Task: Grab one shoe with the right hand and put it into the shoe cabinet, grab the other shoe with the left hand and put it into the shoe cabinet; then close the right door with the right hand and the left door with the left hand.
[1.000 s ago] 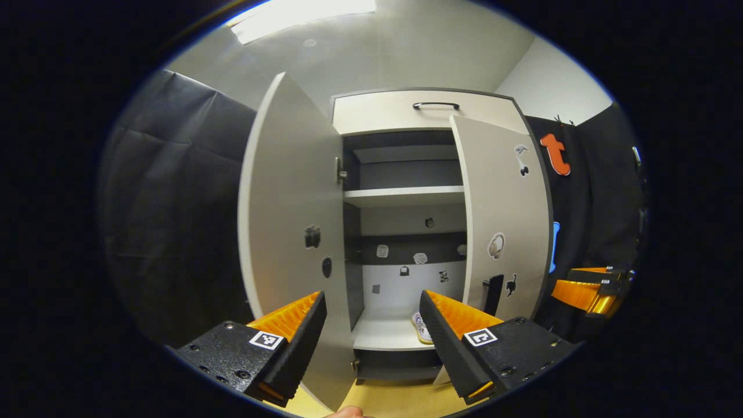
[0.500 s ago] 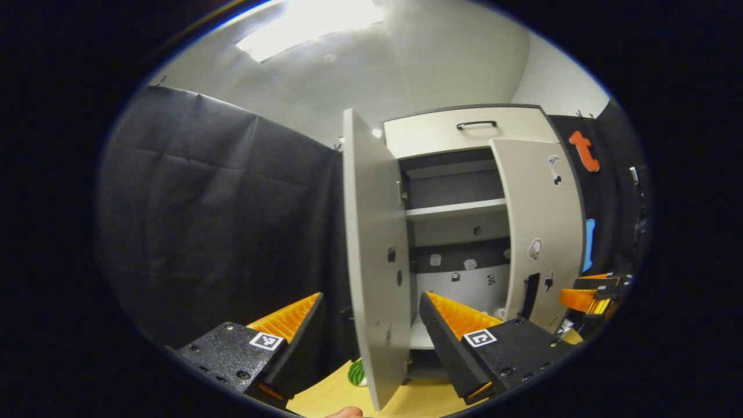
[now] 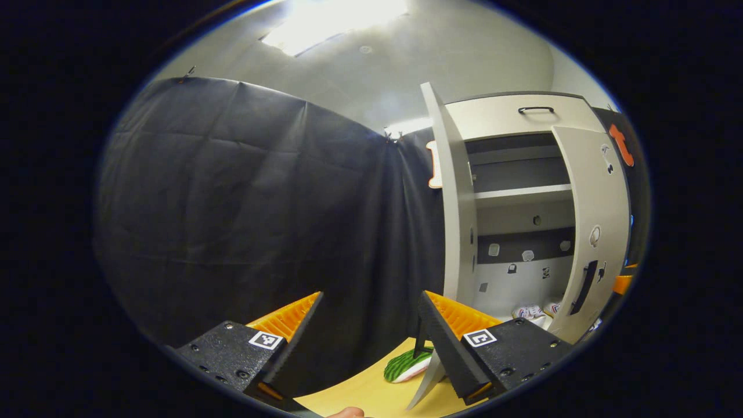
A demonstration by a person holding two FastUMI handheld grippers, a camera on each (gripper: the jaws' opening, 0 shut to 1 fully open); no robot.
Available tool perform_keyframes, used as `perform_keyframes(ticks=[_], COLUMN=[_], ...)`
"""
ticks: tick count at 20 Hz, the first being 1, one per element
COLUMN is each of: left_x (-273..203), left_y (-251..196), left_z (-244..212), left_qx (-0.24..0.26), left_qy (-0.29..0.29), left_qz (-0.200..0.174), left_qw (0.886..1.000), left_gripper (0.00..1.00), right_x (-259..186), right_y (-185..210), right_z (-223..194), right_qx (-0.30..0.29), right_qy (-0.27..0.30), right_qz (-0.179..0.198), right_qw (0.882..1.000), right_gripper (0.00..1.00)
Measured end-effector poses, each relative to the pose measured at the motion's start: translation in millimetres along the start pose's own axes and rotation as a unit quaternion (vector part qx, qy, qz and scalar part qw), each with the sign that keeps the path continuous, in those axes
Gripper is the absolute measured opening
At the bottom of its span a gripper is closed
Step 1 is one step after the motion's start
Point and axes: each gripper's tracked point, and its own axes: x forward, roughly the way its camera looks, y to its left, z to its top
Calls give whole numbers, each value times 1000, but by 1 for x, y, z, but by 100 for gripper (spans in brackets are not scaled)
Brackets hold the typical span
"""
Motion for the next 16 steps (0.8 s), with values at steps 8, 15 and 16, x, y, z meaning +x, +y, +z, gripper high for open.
perform_keyframes(ticks=[8, 15, 16], left_x=[21, 29, 30], left_y=[-13, -31, -29], left_z=[-39, -60, -63], left_qx=[-38, -56, -54], left_qy=[46, 77, 78], left_qz=[-22, -47, -45], left_qw=[998, 994, 994], left_gripper=[94, 96, 93], right_x=[-3, -11, -13], right_y=[-13, -21, -22], right_z=[1, -4, -5], right_qx=[-4, -2, -1], right_qy=[3, 6, 7], right_qz=[-21, -40, -43], right_qw=[1000, 999, 999], right_gripper=[70, 70, 70])
